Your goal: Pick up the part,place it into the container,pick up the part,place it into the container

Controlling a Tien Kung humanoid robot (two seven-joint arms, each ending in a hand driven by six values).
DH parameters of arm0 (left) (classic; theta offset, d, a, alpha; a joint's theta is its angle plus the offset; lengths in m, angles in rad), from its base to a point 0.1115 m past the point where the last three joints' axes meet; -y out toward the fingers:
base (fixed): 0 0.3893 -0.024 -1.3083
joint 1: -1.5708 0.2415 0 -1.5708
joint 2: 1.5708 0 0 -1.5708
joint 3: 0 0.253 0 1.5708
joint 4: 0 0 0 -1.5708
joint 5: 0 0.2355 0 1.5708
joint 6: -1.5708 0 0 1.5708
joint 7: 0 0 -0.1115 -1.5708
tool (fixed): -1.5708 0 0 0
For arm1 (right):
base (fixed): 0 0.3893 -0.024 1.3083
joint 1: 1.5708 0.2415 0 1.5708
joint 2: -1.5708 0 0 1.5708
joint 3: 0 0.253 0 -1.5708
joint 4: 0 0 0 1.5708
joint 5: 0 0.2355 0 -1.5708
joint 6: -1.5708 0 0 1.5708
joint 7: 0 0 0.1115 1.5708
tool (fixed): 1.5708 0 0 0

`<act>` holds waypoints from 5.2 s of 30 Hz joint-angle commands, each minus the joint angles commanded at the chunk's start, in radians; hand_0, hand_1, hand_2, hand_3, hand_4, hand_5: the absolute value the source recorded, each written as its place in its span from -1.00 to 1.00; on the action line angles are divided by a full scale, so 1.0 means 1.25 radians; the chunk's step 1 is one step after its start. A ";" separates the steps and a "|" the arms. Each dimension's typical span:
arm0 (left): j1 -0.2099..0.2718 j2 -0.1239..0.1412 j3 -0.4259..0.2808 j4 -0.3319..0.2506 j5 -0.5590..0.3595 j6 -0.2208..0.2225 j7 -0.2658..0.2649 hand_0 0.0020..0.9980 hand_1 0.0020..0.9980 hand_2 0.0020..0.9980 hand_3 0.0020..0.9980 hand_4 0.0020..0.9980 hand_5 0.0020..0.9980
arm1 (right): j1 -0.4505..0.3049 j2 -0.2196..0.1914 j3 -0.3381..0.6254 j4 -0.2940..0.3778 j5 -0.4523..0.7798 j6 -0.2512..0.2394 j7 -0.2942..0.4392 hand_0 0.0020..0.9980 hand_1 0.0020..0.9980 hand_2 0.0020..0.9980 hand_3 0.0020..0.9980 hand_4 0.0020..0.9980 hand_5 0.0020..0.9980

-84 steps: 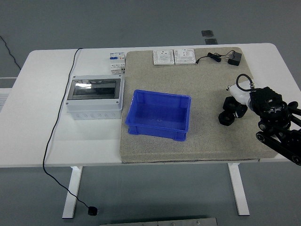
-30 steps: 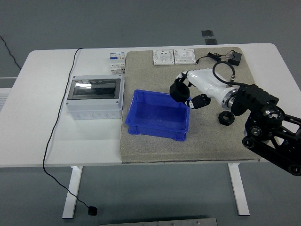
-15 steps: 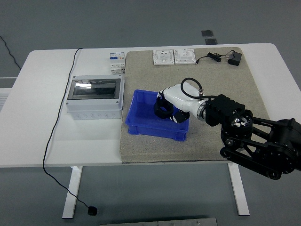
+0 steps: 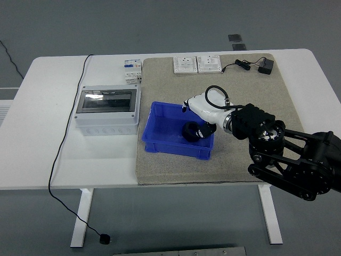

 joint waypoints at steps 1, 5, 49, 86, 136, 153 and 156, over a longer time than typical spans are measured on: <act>0.000 0.000 0.000 0.000 0.000 0.000 0.000 0.41 0.06 0.13 -0.03 -0.12 -0.49 | 0.001 0.000 0.001 0.000 -0.003 0.000 -0.001 -0.36 0.16 0.51 0.51 0.79 -0.62; -0.001 0.000 -0.001 0.000 0.002 0.000 0.000 0.41 0.06 0.13 -0.03 -0.12 -0.49 | -0.009 -0.009 0.030 0.013 -0.004 -0.010 0.002 -0.37 0.14 0.51 0.51 0.80 -0.62; 0.008 -0.005 -0.016 0.000 -0.010 0.011 -0.006 0.41 0.01 0.12 -0.03 -0.14 -0.52 | -0.314 -0.088 0.315 -0.030 0.039 -0.079 -0.036 -0.43 0.00 0.46 0.47 0.77 -0.54; 0.008 -0.004 -0.012 0.000 -0.012 0.010 -0.007 0.40 0.01 0.12 -0.03 -0.14 -0.52 | -0.221 -0.101 0.283 0.105 0.036 -0.164 0.038 -0.40 -0.05 0.14 0.33 -0.61 -1.00; 0.011 -0.010 0.016 0.000 -0.058 0.008 -0.007 0.40 0.07 0.12 -0.04 -0.15 -0.52 | -0.402 -0.044 0.441 -0.026 0.317 -0.296 0.346 -0.30 -0.23 0.14 0.23 0.85 0.41; 0.010 -0.004 0.012 0.000 -0.070 -0.063 0.082 0.44 0.32 0.36 0.03 -0.06 -0.44 | -0.502 -0.022 0.577 0.022 0.838 -0.214 0.548 -0.18 0.08 0.32 0.36 0.93 0.62; 0.010 -0.002 0.018 0.000 -0.089 -0.071 0.092 0.44 0.31 0.50 0.10 0.10 -0.18 | -0.495 -0.020 0.587 0.025 0.918 -0.225 0.544 0.01 0.02 0.20 0.81 1.00 0.80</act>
